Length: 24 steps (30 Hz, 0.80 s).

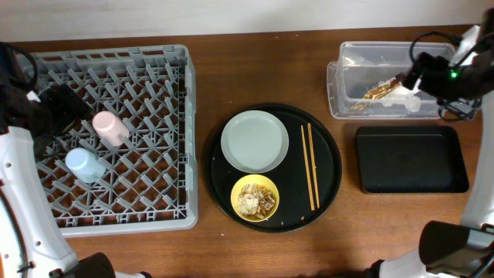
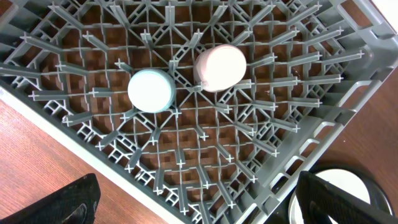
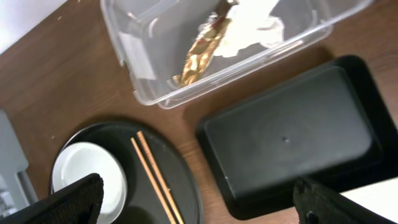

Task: Sort waste into correct bins and load items into the dishwasher rack
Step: 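Move the left gripper to the chopsticks and grasp one chopstick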

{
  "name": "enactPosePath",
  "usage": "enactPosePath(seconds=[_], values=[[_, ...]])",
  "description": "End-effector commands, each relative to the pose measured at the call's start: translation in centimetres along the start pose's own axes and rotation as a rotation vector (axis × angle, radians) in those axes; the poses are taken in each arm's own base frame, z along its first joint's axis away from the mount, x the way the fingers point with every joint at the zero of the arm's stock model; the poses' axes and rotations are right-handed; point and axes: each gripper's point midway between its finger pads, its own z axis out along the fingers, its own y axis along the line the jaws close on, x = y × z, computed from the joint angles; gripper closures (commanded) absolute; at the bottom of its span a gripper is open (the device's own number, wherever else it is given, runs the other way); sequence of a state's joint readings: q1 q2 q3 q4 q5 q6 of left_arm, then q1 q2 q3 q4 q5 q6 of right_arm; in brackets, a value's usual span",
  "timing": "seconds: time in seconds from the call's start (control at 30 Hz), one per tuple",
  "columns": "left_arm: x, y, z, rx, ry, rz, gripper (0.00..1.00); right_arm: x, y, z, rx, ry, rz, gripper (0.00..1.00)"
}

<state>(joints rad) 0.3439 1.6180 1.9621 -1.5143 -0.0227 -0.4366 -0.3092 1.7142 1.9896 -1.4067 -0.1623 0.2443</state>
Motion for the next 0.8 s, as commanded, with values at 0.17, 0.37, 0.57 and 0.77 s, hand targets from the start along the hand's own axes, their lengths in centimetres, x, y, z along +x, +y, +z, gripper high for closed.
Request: enactPosePath(seconds=[0.17,0.37,0.57,0.77], values=[[2.5,-5.9,-2.1,0.366,0.139,0.011,0.01,-0.6,-0.9,-0.7,0.011,-0.027,0.027,0.01],[9.0,-12.8,-5.5,0.665,0.339,0.243,0.01,-0.6,-0.9,-0.7,0.011,-0.027,0.028,0.01],[18.5,-21.9,-8.7,0.806,0.346,0.649,0.01,-0.6,-0.9,-0.7,0.011,-0.027,0.028,0.01],[25.4,-27.9,-6.8,0.631,0.16,0.778,0.02,-0.6,-0.9,-0.7,0.011,-0.027,0.028,0.01]])
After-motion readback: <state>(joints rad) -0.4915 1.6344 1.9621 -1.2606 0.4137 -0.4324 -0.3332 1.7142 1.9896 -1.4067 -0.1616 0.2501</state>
